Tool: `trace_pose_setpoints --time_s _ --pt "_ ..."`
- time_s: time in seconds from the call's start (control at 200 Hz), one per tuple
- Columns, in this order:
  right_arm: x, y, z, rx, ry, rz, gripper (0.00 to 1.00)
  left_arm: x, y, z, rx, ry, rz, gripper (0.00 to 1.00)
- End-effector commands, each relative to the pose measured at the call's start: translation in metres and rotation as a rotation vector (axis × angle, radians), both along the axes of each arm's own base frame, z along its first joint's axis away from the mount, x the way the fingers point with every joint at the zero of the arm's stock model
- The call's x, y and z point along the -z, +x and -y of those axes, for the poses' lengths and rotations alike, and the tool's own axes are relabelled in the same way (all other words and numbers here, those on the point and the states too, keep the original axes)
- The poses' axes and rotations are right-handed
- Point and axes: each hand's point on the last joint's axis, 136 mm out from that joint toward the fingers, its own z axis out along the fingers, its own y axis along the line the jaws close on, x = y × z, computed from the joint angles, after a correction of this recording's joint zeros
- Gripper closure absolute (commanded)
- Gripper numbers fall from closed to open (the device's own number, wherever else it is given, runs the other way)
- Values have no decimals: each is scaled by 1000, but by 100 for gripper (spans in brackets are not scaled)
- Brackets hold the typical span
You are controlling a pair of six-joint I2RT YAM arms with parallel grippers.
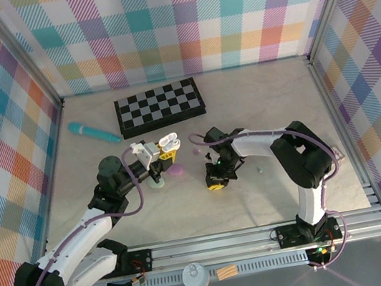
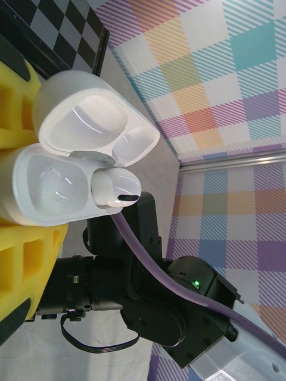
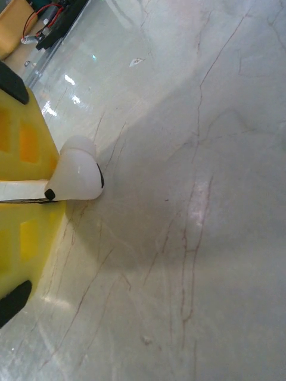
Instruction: Insert wireless bluetooth earbuds into charging case
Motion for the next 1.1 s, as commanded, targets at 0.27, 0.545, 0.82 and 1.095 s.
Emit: trace_pose_setpoints --time_s 0.27,0.545,0.82,1.095 --pt "-28 19 18 109 112 37 87 1 0 0 12 6 16 99" --pt "-5 14 52 200 95 -88 86 2 1 2 20 -2 10 99" --pt "-2 16 92 215 -64 -30 78 2 2 3 24 -2 7 99" --pt "-28 34 88 189 -56 106 73 1 2 5 32 -8 8 99"
